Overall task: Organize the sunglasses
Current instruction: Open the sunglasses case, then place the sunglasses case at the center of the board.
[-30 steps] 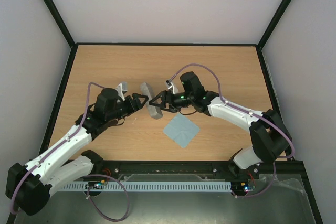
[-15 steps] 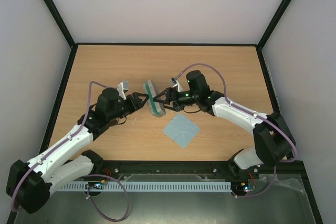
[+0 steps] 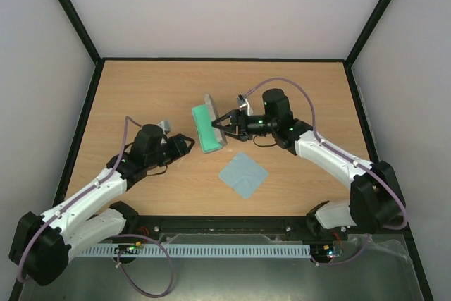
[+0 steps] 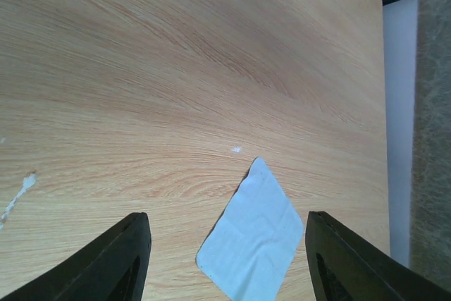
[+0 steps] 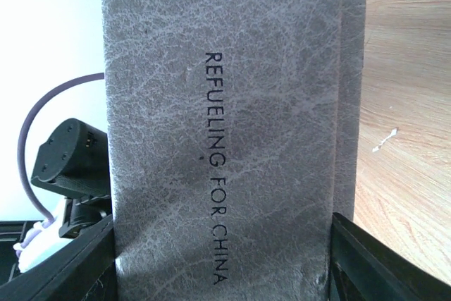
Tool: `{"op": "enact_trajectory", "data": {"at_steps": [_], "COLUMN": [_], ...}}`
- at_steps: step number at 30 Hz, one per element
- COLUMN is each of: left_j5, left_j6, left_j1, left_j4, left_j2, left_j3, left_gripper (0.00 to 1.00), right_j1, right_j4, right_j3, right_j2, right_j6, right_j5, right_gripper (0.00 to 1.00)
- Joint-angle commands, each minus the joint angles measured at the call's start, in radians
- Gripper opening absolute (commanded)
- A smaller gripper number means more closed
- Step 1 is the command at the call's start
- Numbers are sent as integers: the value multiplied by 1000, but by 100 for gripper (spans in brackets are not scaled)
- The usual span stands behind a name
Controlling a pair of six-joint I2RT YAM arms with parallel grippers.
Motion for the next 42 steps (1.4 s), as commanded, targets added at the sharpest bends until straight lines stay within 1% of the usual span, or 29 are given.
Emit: {"op": "enact_trajectory", "data": {"at_steps": [1, 4, 7, 12, 16, 20, 22, 24, 26, 29, 32, 35, 40, 42], "left_j5": [-28, -68, -80, -62, -58, -65, -71, -71, -68, -53, -43, -30, -19, -18], "left_j6": [29, 55, 68, 61, 62, 70, 80, 88, 93, 94, 96, 99, 112, 115], "left_j1": [13, 17, 36, 53, 56, 62, 64, 69, 73, 82, 88, 96, 103, 107], "left_j4": [-85, -171, -218, -214, -215, -228, -241, -247, -245, -228, -214, -203, -197, -199], "left_j2": [-54, -84, -116, -142, -141, -143, -139, -133, -129, -123, -116, -110, -95, -95], "left_j3": [52, 110, 118, 74, 71, 92, 101, 105, 102, 83, 70, 65, 72, 69], "left_gripper": [64, 66, 68, 68, 68, 68, 68, 68, 68, 68, 68, 69, 69, 69], "right_j1": [-11, -35, -53, -62, -75, -85, -92, -104, -114, -120, -121, -120, -121, -120], "right_j4": [4, 15, 68, 113, 145, 108, 99, 90, 90, 52, -7, -130, -310, -347], "right_j3": [15, 25, 40, 119, 174, 237, 253, 259, 253, 255, 258, 270, 256, 229], "right_j2": [28, 128, 233, 421, 536, 615, 643, 660, 668, 677, 659, 622, 523, 462], "right_j6": [-72, -111, -133, -172, -174, -211, -221, -230, -231, -256, -295, -392, -494, -510], "right_j5": [-5, -20, -33, -52, -76, -100, -111, -113, -112, -101, -74, 7, 184, 263], "right_gripper": [57, 57, 59, 62, 63, 71, 77, 84, 88, 96, 98, 99, 99, 99]}}
